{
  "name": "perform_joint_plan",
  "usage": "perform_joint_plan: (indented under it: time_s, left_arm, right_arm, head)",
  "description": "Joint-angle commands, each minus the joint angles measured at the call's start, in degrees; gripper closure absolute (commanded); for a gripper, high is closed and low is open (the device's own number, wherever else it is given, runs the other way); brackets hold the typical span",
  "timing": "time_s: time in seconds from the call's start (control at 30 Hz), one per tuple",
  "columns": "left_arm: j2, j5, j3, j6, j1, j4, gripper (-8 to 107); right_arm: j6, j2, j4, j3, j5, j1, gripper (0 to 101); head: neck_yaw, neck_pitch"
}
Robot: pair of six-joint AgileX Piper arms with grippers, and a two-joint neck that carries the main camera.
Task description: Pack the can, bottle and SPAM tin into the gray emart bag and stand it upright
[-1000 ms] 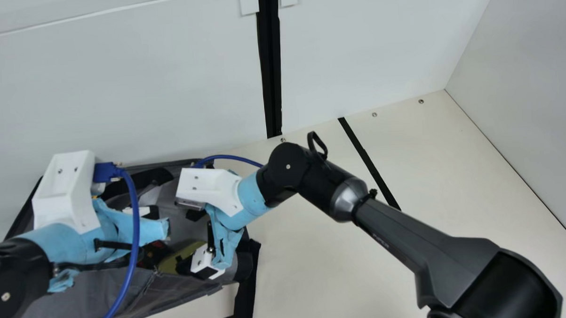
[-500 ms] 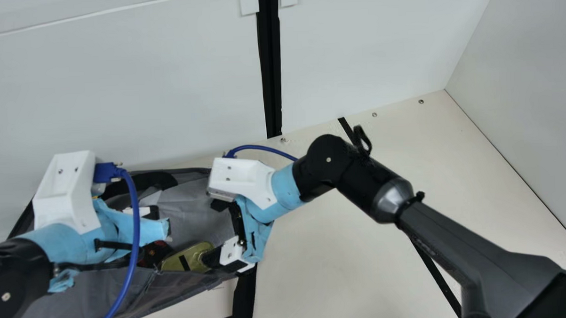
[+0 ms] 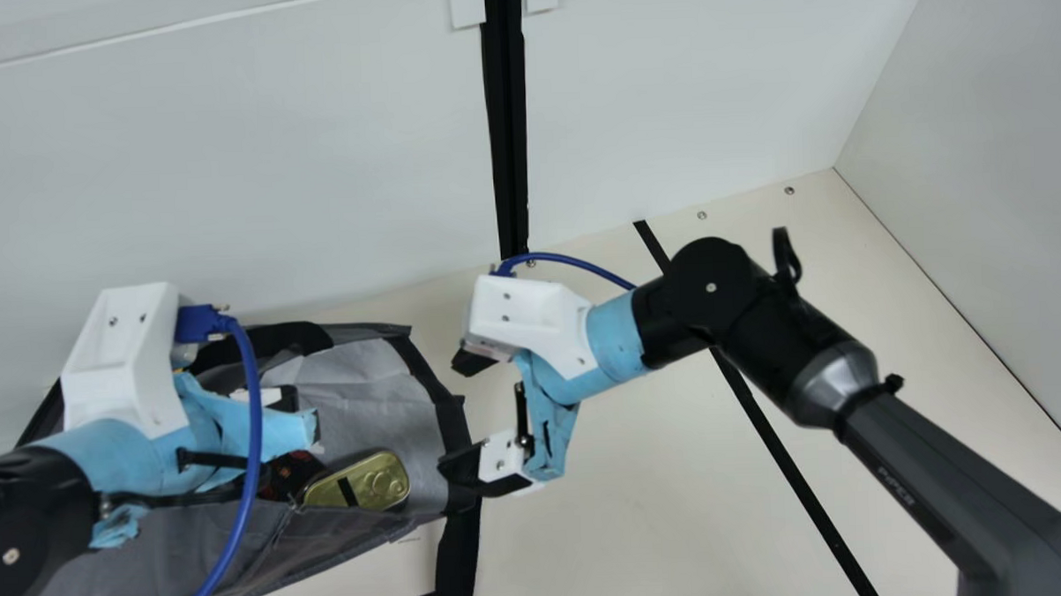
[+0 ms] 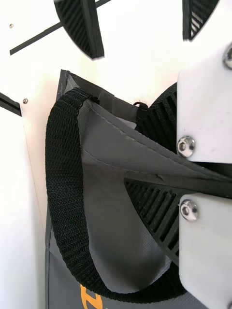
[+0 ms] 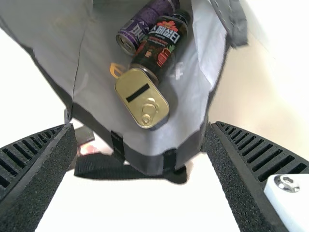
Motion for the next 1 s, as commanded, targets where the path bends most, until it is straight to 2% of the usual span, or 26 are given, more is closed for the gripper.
perform_joint_plan:
  time_s: [0.0, 0.53, 0.97]
  left_arm:
    - [0.0, 0.0, 0.0, 0.0, 0.0, 0.0, 107]
    - [0.0, 0.0, 0.0, 0.0, 0.0, 0.0, 107]
    - [0.0, 0.0, 0.0, 0.0, 0.0, 0.0, 107]
  right_arm:
    - [-0.59, -0.77, 0.08, 0.45, 0.74, -1.54, 6]
    - [-4.94, -5.56, -0.91, 2.67, 6.49, -13.37, 6]
    - [-3.77, -8.15, -2.05, 2.5, 7.51, -21.9, 6]
  head:
    - [-0.14, -1.3]
    - [-0.14, -1.3]
    - [-0.14, -1.3]
